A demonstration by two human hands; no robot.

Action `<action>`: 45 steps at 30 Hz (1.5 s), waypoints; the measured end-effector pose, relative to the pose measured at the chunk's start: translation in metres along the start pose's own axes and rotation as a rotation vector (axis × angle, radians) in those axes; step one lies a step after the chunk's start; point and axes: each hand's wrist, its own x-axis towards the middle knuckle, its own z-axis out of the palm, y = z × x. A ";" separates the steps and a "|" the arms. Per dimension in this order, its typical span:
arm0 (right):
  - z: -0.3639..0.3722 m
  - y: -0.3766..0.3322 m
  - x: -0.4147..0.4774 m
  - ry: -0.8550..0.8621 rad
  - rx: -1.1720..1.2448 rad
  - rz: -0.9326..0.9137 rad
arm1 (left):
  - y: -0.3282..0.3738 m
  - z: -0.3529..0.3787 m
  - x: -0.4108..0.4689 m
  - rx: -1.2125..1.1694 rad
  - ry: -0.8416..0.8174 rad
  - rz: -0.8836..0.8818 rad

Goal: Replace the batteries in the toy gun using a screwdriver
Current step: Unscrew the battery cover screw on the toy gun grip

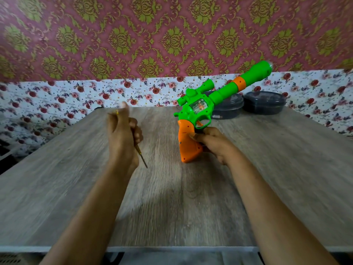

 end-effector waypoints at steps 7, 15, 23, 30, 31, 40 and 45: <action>0.006 0.000 0.002 0.073 -0.070 -0.006 | -0.023 0.007 -0.004 0.043 -0.229 -0.532; 0.020 -0.005 0.005 0.136 -0.492 -0.275 | -0.031 0.016 -0.014 0.076 -0.265 -0.811; 0.051 -0.024 -0.025 0.219 -1.163 -0.631 | -0.032 0.017 -0.018 -0.056 -0.299 -0.791; 0.054 -0.025 -0.027 0.119 -1.302 -0.678 | -0.035 0.016 -0.020 -0.155 -0.255 -0.747; 0.052 -0.024 -0.026 0.142 -1.288 -0.700 | -0.035 0.015 -0.019 -0.138 -0.252 -0.750; 0.041 -0.025 -0.024 0.232 -1.116 -0.757 | -0.040 0.015 -0.014 -0.123 -0.249 -0.788; 0.039 -0.023 -0.019 0.218 -1.117 -0.714 | -0.048 0.014 -0.009 -0.107 -0.152 -0.791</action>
